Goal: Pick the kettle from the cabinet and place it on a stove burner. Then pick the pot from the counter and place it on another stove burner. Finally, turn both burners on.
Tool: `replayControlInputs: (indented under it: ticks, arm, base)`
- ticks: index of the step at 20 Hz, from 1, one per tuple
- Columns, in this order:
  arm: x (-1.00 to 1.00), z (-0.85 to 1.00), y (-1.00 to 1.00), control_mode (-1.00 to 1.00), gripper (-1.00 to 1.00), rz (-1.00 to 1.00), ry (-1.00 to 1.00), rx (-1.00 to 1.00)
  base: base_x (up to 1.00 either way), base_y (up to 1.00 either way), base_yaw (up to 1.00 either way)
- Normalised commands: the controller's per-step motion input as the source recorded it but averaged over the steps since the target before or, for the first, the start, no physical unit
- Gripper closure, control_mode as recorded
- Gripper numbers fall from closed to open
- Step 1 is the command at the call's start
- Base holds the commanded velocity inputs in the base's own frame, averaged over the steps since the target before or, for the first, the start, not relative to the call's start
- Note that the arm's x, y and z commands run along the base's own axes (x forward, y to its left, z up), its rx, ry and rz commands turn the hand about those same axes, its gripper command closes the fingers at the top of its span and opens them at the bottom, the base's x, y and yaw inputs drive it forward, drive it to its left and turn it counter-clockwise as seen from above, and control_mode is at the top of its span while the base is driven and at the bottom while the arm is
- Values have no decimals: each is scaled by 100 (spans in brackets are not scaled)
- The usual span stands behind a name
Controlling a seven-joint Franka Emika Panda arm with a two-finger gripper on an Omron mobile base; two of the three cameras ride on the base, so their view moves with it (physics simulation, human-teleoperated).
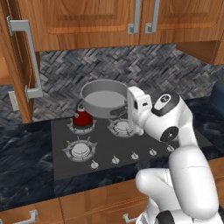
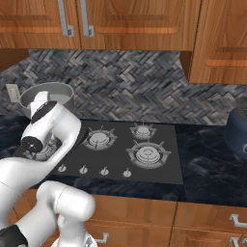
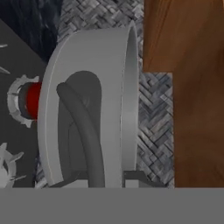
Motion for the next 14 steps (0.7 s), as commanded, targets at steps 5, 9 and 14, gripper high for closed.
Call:
replayControlInputs:
  ticks: [5, 9, 14]
  arm:
    - [0, 40, -42, -100, 100, -7, 8, -10]
    - [0, 38, -42, -100, 100, -5, 7, -9]
    - [0, 30, -48, -100, 100, -3, 9, -6]
  base:
    - [0, 0, 0]
    - [0, 0, 0]
    - [0, 0, 0]
